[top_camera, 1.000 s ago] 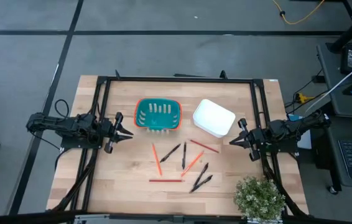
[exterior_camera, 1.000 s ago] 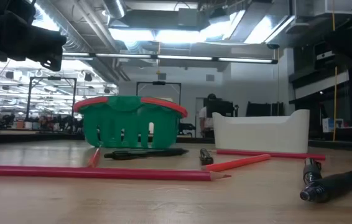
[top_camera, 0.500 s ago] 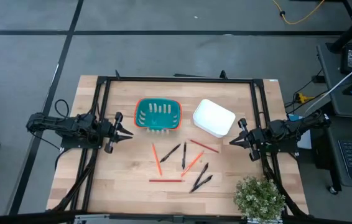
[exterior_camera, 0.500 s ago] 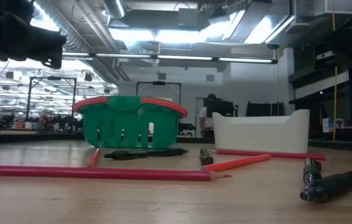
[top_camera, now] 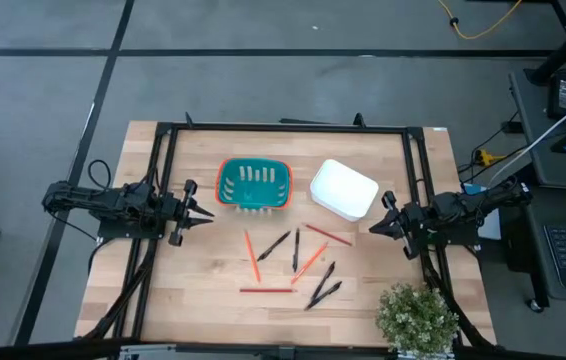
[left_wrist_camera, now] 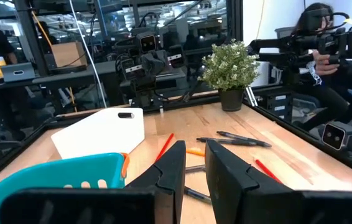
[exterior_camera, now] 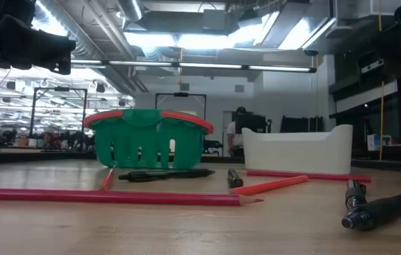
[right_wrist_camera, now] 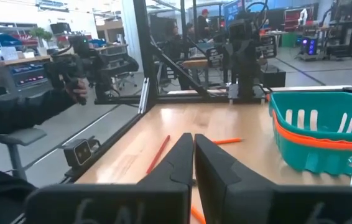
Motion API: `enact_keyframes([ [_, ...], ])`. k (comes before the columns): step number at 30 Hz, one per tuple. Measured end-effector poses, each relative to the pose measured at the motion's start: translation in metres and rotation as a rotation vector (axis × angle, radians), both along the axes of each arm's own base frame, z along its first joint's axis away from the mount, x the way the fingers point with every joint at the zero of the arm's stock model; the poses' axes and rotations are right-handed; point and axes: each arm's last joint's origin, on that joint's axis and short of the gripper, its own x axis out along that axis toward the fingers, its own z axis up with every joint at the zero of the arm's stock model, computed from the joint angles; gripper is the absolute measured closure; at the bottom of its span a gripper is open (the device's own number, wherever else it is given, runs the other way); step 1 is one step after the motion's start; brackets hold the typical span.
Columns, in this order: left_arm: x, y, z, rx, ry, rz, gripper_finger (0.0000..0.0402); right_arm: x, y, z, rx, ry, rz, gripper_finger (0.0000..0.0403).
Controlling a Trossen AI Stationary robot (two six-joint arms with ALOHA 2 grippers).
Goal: Sort pens & pencils
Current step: Adjust the white bin
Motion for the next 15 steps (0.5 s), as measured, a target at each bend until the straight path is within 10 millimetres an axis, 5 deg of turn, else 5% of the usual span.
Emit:
enact_keyframes([
  [15, -0.002, 0.001, 0.013, -0.095, -0.077, 0.017, 0.0345, 0.0, 0.0, 0.006, 0.127, -0.032, -0.004, 0.0385],
])
